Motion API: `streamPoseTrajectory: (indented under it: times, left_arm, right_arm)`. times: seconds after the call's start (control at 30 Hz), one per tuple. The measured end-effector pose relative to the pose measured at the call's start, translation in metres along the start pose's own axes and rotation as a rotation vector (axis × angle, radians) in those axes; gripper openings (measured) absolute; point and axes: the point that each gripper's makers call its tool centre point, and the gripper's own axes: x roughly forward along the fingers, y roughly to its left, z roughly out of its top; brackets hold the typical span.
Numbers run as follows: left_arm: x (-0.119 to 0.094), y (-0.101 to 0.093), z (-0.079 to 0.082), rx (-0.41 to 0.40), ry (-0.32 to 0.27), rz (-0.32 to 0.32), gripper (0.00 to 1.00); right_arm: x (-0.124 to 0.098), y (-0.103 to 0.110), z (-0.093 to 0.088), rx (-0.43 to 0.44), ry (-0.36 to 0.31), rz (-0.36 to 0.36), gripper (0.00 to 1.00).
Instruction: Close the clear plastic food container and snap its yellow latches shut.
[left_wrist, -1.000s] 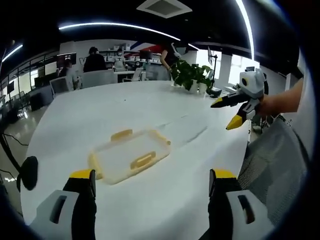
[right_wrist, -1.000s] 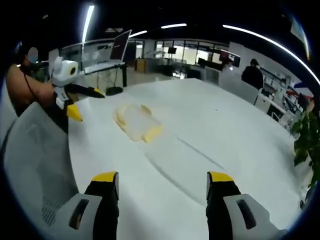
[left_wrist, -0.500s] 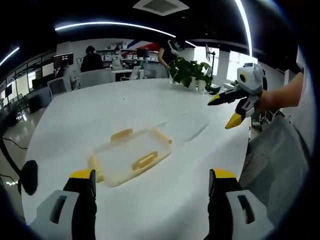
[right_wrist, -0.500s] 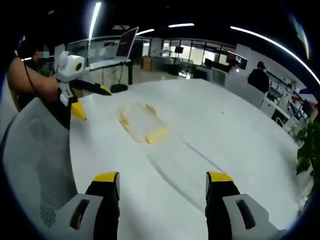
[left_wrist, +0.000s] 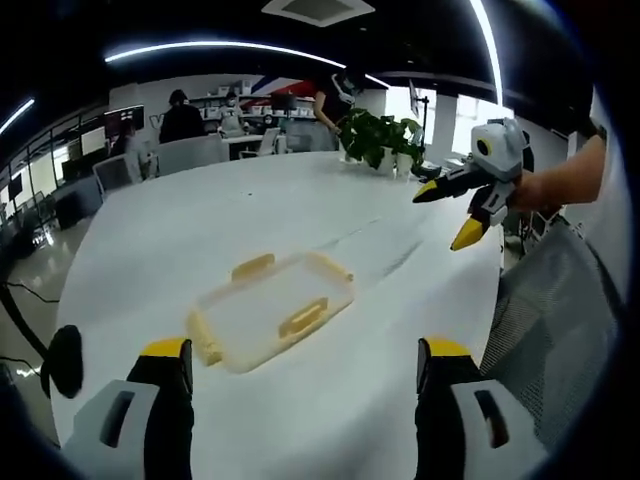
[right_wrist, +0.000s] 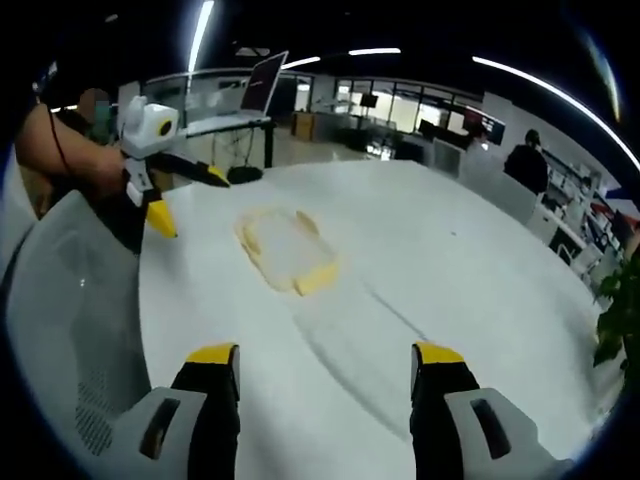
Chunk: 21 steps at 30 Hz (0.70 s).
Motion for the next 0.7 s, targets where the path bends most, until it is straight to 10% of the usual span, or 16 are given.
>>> streamPoseTrajectory:
  times: [0.7]
  left_arm:
    - [0.006,0.017,-0.003,0.044,0.035,-0.021,0.93]
  right_arm:
    - [0.016,-0.002,0.012,-0.069,0.025,0.044,0.68]
